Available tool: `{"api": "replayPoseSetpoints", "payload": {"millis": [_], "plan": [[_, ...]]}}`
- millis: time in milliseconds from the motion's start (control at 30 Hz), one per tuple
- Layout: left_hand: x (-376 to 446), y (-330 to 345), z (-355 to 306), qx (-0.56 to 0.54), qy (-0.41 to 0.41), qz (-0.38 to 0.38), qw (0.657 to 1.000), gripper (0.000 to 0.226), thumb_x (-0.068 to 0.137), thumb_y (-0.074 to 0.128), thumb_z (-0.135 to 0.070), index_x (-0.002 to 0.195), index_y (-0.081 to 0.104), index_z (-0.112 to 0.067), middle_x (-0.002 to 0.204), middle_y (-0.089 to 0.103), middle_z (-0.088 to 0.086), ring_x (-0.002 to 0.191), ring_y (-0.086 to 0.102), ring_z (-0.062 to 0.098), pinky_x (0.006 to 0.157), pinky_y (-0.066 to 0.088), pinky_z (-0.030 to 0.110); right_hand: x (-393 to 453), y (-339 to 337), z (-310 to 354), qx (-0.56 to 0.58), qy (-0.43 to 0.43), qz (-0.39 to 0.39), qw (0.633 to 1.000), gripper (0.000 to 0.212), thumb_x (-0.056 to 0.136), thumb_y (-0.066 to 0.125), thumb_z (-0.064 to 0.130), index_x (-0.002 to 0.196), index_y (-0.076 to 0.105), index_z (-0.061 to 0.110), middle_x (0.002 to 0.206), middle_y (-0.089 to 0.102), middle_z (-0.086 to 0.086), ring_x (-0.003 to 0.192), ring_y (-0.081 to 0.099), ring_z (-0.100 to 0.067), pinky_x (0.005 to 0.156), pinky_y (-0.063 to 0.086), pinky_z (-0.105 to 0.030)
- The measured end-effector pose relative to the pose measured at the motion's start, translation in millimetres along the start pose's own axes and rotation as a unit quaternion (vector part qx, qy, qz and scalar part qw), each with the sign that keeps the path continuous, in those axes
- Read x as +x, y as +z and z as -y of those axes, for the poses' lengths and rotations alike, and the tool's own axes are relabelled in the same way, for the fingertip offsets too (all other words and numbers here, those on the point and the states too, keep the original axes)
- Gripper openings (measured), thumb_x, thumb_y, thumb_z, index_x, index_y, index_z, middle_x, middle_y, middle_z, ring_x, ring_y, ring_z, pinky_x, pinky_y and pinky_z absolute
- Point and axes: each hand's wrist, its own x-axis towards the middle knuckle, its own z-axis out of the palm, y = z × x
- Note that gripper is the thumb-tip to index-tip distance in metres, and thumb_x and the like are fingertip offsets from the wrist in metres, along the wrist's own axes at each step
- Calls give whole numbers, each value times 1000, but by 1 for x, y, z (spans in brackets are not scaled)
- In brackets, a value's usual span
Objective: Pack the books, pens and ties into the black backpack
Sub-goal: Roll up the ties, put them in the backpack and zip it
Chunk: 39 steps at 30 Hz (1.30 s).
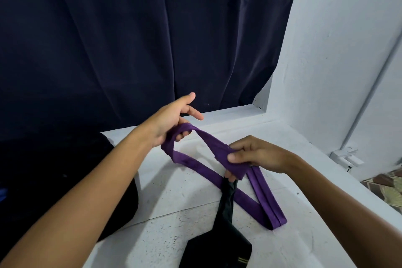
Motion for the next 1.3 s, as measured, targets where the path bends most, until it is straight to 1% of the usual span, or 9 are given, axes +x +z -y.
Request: {"api": "replayPoseSetpoints", "payload": {"millis": [100,200,467,633,733,900,1000,1133,1300], "plan": [[20,0,5,53,-4,-4,999,61,95,40,-62,96,69,-9,54,49,5,41,35,13,46,32,24,-7,3,12,70,6,56,996,19,90,59,6,104,65,-4,90,73,-17,78,72,-28,71,58,-33],[34,15,19,75,65,-75,992,46,100,44,-47,92,70,-9,72,63,5,58,53,13,58,41,25,-9,7,25,184,-4,9,983,21,84,67,6,101,67,-5,86,71,-20,70,72,-27,64,59,-32],[6,72,41,-155,358,-197,899,22,89,49,-14,102,65,-9,94,72,6,95,69,12,81,49,20,-13,1,61,355,-51,-102,928,24,84,53,10,88,73,-2,81,70,-16,64,69,-22,59,58,-28],[6,91,49,-199,317,-103,921,50,79,51,-6,129,52,-12,117,67,7,110,64,11,91,50,24,-15,-5,76,392,-63,-98,913,29,84,50,11,93,73,-4,87,72,-16,72,71,-23,64,59,-30],[18,97,49,-127,313,-135,932,58,80,69,-2,133,49,-10,112,70,6,107,67,17,97,53,39,-14,-4,81,392,-79,-97,911,29,85,50,10,101,69,-5,89,71,-16,74,71,-23,64,59,-30],[19,103,38,-136,292,-152,934,55,74,83,-5,120,55,-16,72,70,3,69,67,13,73,54,23,-11,-8,86,387,-109,-134,906,29,86,48,7,109,60,-6,90,72,-16,76,72,-21,65,59,-29],[7,106,36,-153,268,-112,945,57,75,83,-8,118,51,-26,75,74,7,65,69,21,71,60,30,-6,-16,83,375,-126,-182,900,24,92,46,3,111,59,-4,96,71,-17,82,72,-23,70,59,-30],[-13,109,34,-204,220,-84,950,53,83,75,-7,126,48,-25,75,75,5,58,70,18,54,54,21,4,-23,72,357,-127,-270,885,21,97,42,-2,110,59,-3,97,72,-18,88,73,-26,71,60,-31],[-27,114,44,-205,191,-53,958,50,88,69,-12,128,44,-29,83,76,12,64,72,26,65,61,33,19,-26,52,303,-140,-369,868,23,96,44,-9,113,56,0,103,68,-18,93,71,-28,77,60,-34]]}}
